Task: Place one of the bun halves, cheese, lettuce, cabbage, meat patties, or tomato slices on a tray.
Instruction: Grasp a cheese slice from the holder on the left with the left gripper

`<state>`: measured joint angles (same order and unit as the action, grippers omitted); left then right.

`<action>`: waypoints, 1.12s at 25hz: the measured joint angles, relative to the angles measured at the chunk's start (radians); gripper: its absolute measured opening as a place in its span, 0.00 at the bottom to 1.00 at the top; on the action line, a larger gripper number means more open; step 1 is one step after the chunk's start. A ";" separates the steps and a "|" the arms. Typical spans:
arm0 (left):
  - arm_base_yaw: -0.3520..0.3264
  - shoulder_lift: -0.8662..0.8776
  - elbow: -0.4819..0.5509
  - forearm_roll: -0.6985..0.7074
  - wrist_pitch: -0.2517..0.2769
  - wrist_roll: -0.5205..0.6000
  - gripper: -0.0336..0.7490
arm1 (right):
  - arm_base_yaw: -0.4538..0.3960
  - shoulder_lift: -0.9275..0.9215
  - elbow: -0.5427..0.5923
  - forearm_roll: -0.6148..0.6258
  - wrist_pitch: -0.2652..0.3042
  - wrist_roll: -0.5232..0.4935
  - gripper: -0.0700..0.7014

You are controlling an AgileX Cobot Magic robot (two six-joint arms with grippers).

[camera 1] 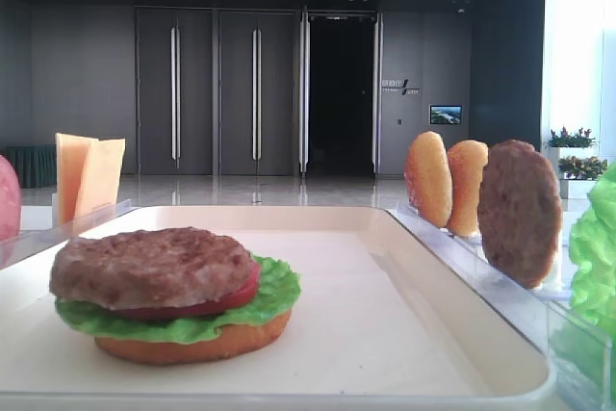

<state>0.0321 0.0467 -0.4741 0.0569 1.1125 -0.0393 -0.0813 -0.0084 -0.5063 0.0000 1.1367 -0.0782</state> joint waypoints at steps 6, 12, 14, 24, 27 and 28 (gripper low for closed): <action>0.000 0.000 0.000 0.000 0.000 0.000 0.51 | 0.000 0.000 0.000 0.000 0.000 0.000 0.55; 0.000 0.000 -0.002 0.004 0.000 0.000 0.47 | 0.000 0.000 0.000 0.000 0.000 0.000 0.55; 0.000 0.000 -0.016 0.023 0.000 -0.018 0.47 | 0.000 0.000 0.000 0.000 0.000 0.000 0.55; 0.000 0.393 -0.084 0.054 -0.064 -0.119 0.47 | 0.000 0.000 0.000 0.000 0.000 0.000 0.50; 0.000 0.605 -0.168 0.052 -0.112 -0.121 0.47 | 0.000 0.000 0.000 0.000 0.000 0.000 0.49; 0.000 0.683 -0.204 0.052 -0.124 -0.121 0.47 | 0.000 0.000 0.000 0.000 0.000 0.000 0.49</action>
<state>0.0321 0.7293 -0.6786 0.1092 0.9886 -0.1606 -0.0813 -0.0084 -0.5063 0.0000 1.1367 -0.0782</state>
